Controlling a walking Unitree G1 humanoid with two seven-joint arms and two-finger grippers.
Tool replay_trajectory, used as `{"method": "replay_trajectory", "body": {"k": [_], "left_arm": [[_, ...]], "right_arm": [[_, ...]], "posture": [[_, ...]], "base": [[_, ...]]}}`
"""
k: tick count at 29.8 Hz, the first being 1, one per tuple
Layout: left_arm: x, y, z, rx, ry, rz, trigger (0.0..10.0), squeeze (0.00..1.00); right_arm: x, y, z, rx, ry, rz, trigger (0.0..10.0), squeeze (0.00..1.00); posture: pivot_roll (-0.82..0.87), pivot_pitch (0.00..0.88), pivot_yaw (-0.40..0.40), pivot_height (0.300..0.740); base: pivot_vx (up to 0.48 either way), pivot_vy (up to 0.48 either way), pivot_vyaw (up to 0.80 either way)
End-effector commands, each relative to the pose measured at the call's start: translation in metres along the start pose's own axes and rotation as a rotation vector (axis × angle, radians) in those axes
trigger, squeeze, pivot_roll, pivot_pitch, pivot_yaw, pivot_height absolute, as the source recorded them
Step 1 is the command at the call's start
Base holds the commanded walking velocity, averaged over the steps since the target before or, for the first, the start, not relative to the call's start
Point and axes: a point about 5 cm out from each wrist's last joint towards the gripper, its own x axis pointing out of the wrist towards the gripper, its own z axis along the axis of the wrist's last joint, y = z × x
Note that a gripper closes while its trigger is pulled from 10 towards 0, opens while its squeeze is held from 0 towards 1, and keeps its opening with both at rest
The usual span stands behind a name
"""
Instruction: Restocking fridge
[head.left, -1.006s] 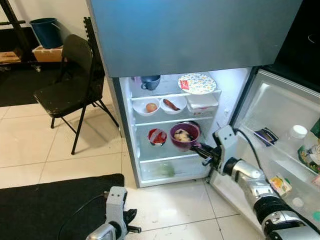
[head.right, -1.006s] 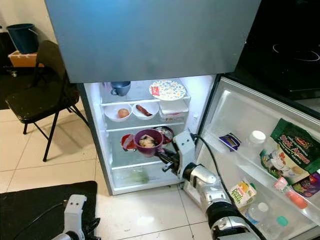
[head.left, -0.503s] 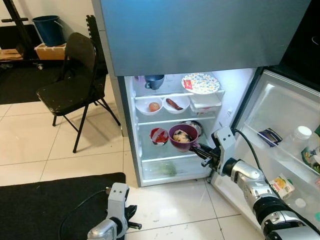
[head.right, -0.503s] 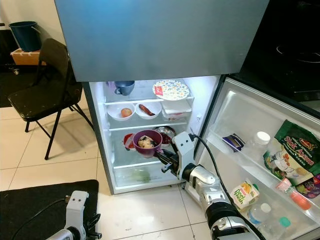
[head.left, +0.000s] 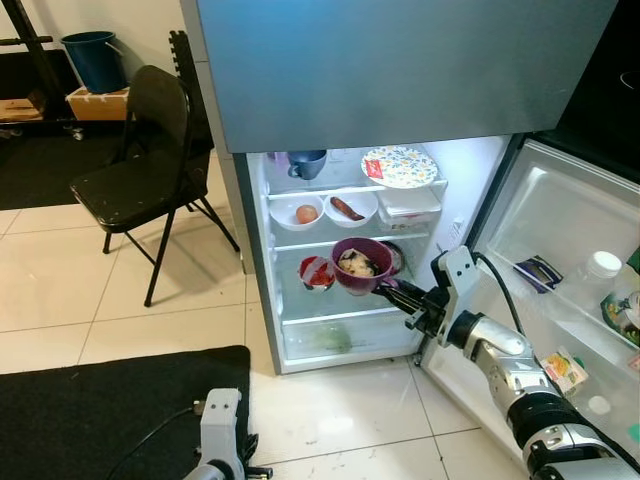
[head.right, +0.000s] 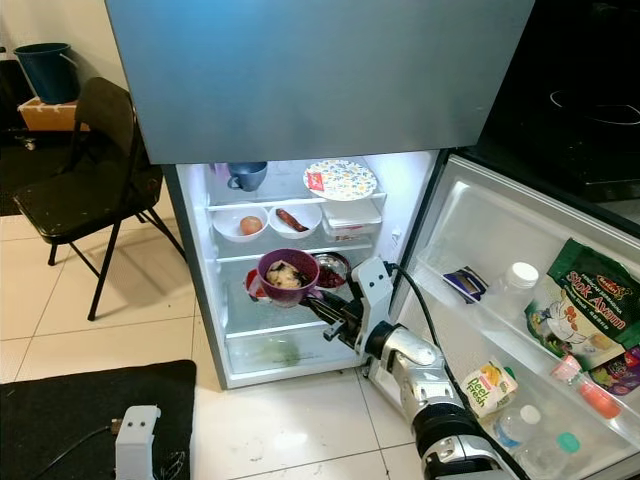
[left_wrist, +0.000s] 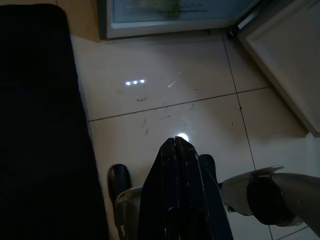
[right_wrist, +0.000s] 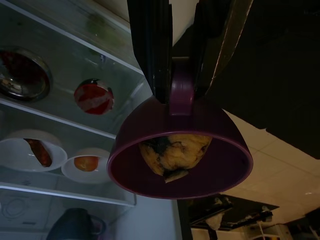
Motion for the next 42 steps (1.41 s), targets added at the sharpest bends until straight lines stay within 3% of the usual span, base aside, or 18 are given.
{"method": "replay_trajectory", "body": {"k": [1,7,16,23,34,42], "left_arm": [[-0.002,0.005,-0.002,-0.011,0.01,0.022,10.0,0.0],[-0.004,0.01,-0.001,-0.023,0.004,0.07,10.0,0.0],[-0.008,0.027,0.006,-0.111,-0.025,0.187,10.0,0.0],[-0.007,0.027,0.01,-0.159,-0.06,0.178,10.0,0.0],[-0.01,0.027,0.0,-0.175,-0.039,0.174,10.0,0.0],[-0.009,0.026,0.004,-0.159,-0.041,0.159,10.0,0.0]], "right_arm": [[0.0,-0.005,0.004,-0.005,-0.012,-0.041,10.0,0.0],[-0.002,-0.006,0.003,-0.005,-0.008,-0.048,10.0,0.0],[-0.005,-0.004,0.003,-0.018,-0.027,-0.02,10.0,0.0],[-0.012,-0.01,0.002,-0.026,-0.014,-0.026,10.0,0.0],[-0.011,-0.007,0.001,-0.024,-0.022,-0.031,10.0,0.0],[-0.008,-0.006,0.003,-0.021,-0.035,-0.034,10.0,0.0]], "posture": [[0.02,0.0,-0.033,0.74],[0.03,0.0,-0.047,0.74],[0.03,0.0,-0.048,0.74],[0.03,0.0,-0.047,0.74],[0.02,0.0,-0.035,0.74],[0.03,0.0,-0.027,0.74]], "base": [[0.0,0.0,0.0],[0.0,0.0,0.0],[0.0,0.0,0.0],[0.0,0.0,0.0],[0.438,0.0,0.0],[0.48,0.0,0.0]]}}
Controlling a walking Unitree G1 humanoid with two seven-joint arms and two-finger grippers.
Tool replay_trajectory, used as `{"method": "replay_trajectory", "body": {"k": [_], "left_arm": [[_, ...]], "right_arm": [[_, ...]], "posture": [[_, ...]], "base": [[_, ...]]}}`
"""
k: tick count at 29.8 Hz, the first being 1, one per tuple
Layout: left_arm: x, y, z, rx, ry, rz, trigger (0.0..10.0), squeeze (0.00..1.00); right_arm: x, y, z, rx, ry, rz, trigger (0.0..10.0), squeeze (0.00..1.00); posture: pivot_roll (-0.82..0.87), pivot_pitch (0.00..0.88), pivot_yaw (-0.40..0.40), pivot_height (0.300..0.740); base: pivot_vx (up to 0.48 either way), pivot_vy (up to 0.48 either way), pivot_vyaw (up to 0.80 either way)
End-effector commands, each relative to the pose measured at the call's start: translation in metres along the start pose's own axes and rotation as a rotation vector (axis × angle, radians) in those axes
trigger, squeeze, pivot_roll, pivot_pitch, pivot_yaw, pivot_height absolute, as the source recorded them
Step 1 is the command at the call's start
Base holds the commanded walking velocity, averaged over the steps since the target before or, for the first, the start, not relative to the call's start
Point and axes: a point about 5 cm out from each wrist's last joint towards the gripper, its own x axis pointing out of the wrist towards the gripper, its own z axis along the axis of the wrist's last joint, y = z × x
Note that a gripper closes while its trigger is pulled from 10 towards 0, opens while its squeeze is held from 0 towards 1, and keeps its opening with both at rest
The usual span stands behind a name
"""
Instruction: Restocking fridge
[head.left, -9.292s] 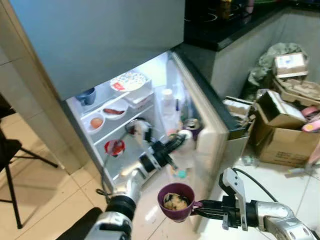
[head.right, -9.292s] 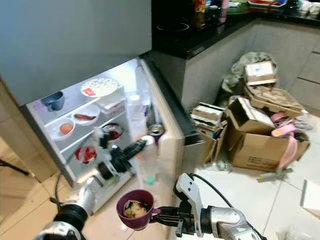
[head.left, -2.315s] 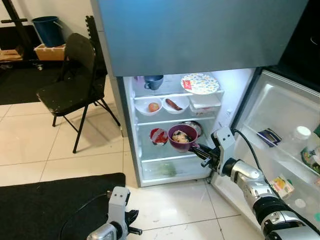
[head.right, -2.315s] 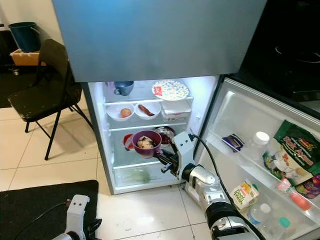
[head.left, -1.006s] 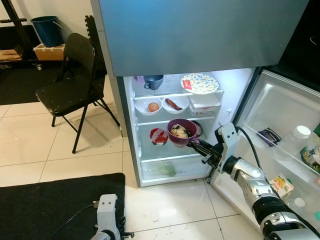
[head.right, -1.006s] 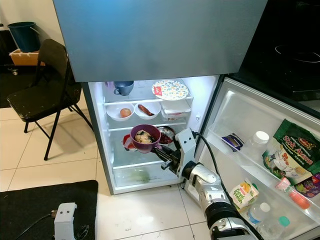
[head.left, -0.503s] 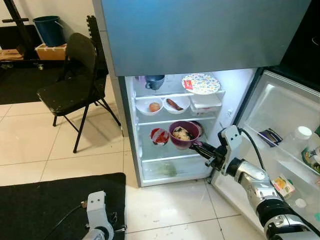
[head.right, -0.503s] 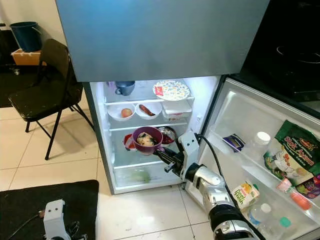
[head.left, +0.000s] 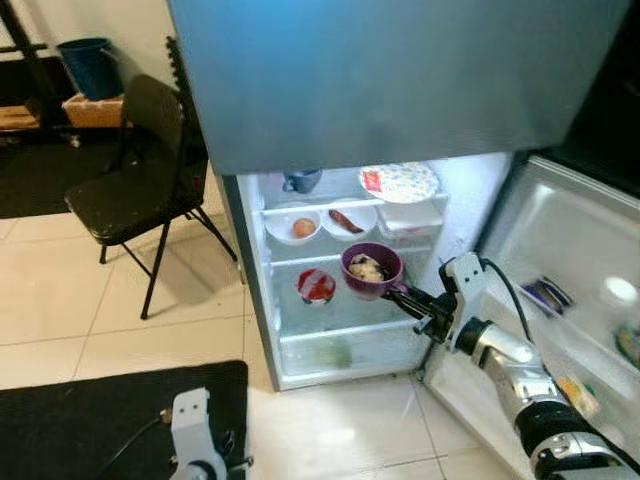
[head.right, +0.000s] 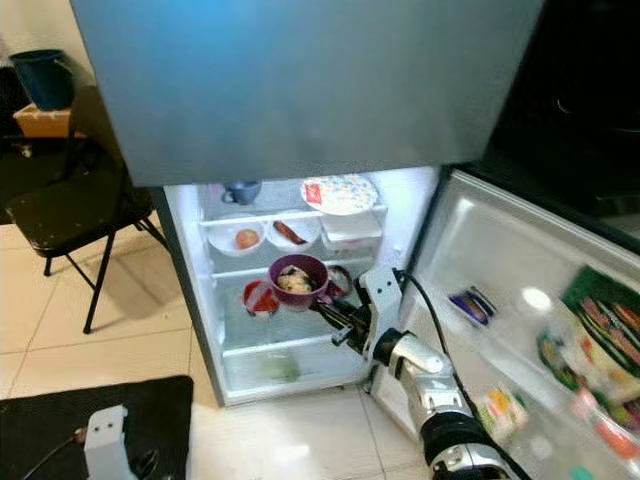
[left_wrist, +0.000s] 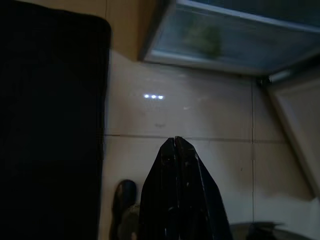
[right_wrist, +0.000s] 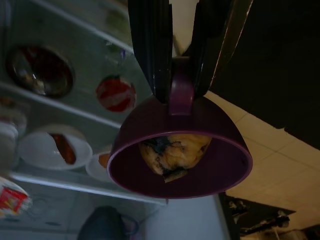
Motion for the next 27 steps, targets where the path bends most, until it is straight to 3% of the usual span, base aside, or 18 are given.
{"method": "replay_trajectory", "body": {"k": [1,8,18,27], "left_arm": [[0.004,-0.005,0.006,0.016,-0.009,-0.022,10.0,0.0],[0.005,-0.007,0.008,0.048,-0.005,-0.038,10.0,0.0],[0.007,-0.017,0.005,0.087,0.008,-0.094,10.0,0.0],[0.009,-0.025,0.003,0.091,0.023,-0.117,10.0,0.0]], "right_arm": [[-0.005,-0.005,0.004,-0.013,-0.027,-0.024,10.0,0.0],[-0.005,-0.004,0.002,-0.012,-0.022,-0.018,10.0,0.0],[-0.005,-0.002,0.0,-0.006,-0.017,-0.015,10.0,0.0],[-0.002,-0.001,0.001,-0.01,-0.018,-0.003,10.0,0.0]], "posture": [[0.03,0.0,-0.028,0.74],[0.03,0.0,-0.024,0.74],[0.03,0.0,-0.029,0.74],[0.03,0.0,-0.032,0.74]], "base": [[0.48,0.0,0.0],[0.426,0.0,0.0],[0.0,0.0,0.0],[0.0,-0.34,0.0]]}}
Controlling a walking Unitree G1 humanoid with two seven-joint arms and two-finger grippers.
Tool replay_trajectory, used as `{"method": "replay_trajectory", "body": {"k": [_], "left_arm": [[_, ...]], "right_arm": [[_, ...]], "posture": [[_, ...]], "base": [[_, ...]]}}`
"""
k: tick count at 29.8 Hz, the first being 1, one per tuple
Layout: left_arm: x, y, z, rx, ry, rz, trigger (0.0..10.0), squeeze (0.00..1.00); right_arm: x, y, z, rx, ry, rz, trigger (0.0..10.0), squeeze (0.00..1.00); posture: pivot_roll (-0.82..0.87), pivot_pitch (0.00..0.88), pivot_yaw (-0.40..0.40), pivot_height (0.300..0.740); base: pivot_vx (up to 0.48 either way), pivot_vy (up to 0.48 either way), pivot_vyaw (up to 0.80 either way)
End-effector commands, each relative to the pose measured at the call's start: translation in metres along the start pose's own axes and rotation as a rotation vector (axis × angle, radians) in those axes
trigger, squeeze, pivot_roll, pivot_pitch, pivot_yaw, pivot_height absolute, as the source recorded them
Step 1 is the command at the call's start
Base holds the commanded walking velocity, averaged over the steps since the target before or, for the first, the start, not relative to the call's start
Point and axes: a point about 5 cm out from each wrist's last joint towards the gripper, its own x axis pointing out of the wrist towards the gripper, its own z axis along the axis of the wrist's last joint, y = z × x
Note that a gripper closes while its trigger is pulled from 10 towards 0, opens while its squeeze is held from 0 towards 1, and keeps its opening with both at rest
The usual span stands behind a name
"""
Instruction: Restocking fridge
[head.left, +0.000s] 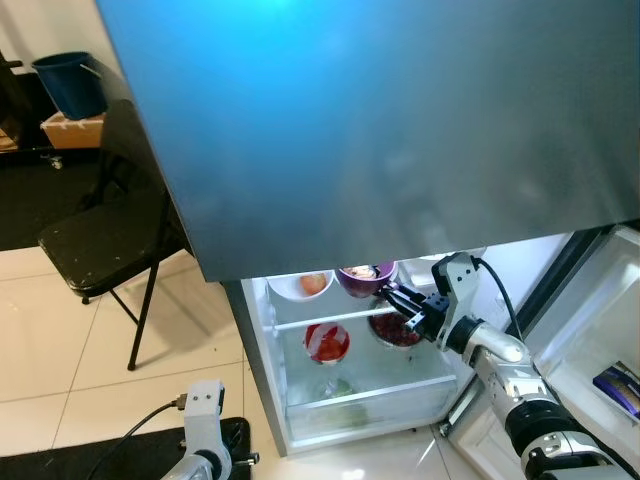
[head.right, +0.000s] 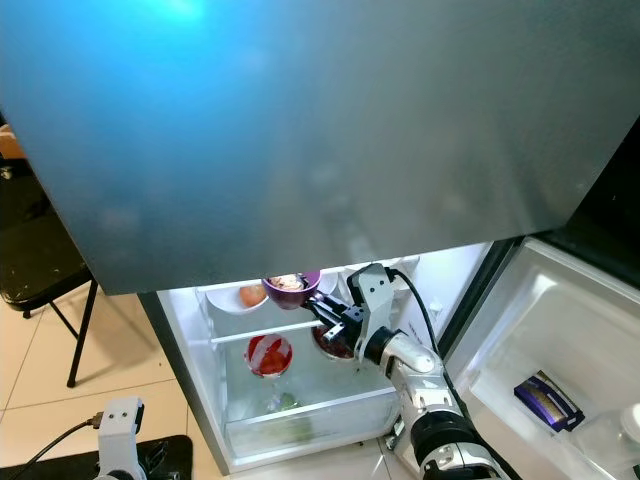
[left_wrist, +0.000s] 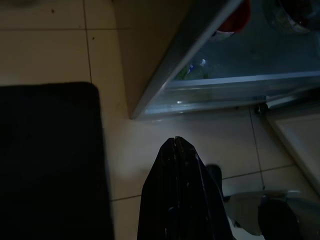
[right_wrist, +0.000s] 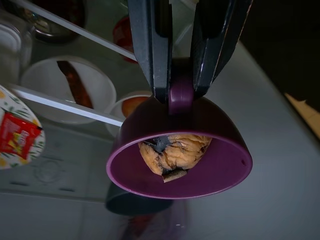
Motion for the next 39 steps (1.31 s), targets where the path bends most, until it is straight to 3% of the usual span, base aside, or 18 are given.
{"method": "replay_trajectory", "body": {"k": [1,15,22,39], "left_arm": [[0.001,-0.006,-0.006,-0.012,0.017,-0.011,10.0,0.0],[0.009,-0.017,0.011,0.038,-0.038,-0.071,10.0,0.0],[0.016,-0.032,0.038,0.127,-0.139,-0.187,10.0,0.0],[0.02,-0.043,0.075,0.167,-0.279,-0.291,10.0,0.0]], "right_arm": [[0.0,-0.002,0.006,-0.014,-0.022,0.0,10.0,0.0],[0.004,0.004,0.002,-0.03,0.009,0.015,10.0,0.0],[0.013,0.008,0.001,-0.042,0.037,-0.012,10.0,0.0],[0.033,0.009,0.015,-0.052,0.049,-0.063,10.0,0.0]], "posture": [[0.03,0.0,-0.031,0.74],[0.03,0.0,-0.027,0.74],[0.03,0.0,-0.029,0.74],[0.04,0.0,-0.037,0.72]], "base": [[0.0,0.0,0.0],[0.0,0.0,0.0],[0.0,0.0,0.0],[0.0,0.0,0.0]]}}
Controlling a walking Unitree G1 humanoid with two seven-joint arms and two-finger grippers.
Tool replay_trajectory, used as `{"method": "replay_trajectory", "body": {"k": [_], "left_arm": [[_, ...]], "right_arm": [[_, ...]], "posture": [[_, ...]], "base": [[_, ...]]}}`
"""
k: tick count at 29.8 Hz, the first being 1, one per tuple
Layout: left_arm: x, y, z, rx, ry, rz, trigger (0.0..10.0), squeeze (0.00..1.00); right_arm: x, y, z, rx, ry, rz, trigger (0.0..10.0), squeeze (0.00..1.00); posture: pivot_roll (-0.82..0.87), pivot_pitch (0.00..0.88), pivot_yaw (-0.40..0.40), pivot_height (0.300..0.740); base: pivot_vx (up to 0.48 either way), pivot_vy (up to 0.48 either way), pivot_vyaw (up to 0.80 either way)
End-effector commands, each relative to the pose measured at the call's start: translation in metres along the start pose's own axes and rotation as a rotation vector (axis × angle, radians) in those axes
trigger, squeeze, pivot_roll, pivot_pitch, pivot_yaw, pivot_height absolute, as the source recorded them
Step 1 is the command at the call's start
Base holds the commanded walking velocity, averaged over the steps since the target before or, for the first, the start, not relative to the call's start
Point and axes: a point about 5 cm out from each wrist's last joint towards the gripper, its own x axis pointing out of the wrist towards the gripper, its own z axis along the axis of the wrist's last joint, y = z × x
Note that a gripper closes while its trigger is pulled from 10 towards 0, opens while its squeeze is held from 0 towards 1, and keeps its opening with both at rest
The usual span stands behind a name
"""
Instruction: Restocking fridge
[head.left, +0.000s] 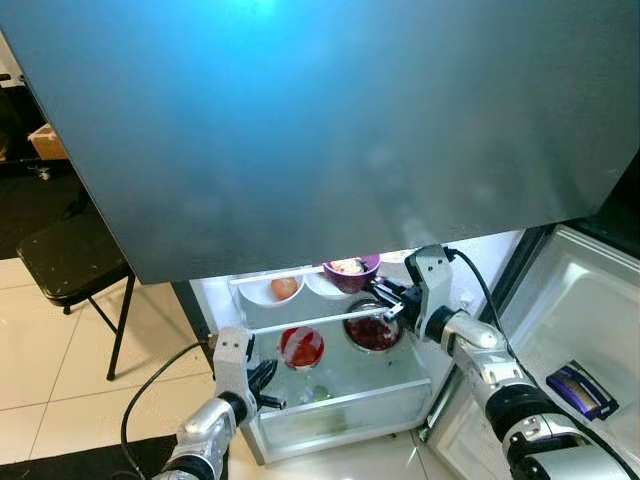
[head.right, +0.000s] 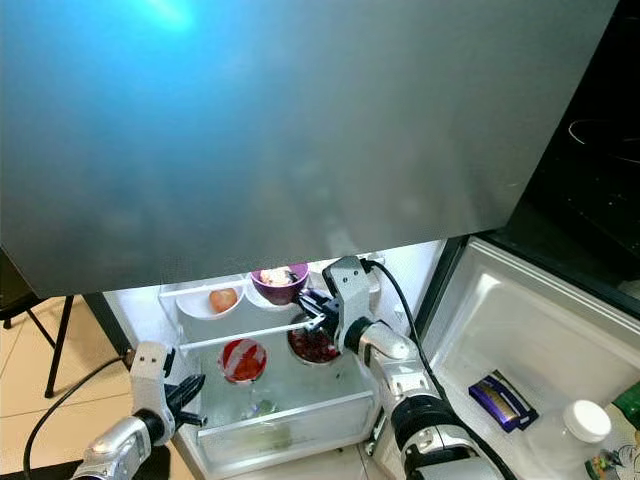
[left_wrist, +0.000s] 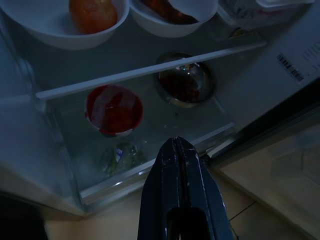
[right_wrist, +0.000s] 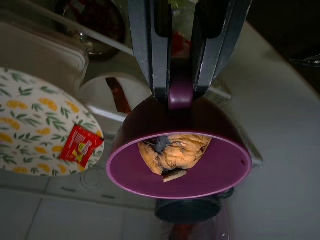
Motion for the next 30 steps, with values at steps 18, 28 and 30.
{"method": "replay_trajectory", "body": {"k": [18,28,30], "left_arm": [[0.007,-0.008,0.016,0.105,-0.091,-0.017,10.0,0.0],[0.009,-0.003,0.029,0.133,-0.14,0.0,10.0,0.0],[0.01,-0.004,0.032,0.143,-0.154,-0.003,10.0,0.0]], "right_arm": [[0.006,-0.002,0.007,0.001,-0.008,-0.01,10.0,0.0],[0.004,-0.005,0.011,0.003,-0.043,-0.023,10.0,0.0],[0.004,-0.006,0.014,0.007,-0.058,-0.026,10.0,0.0]], "posture": [[0.05,0.0,-0.037,0.635],[0.05,0.0,-0.034,0.61],[0.05,0.0,-0.035,0.61]], "base": [[0.0,0.0,0.0],[0.0,0.0,0.0],[0.0,0.0,0.0]]}}
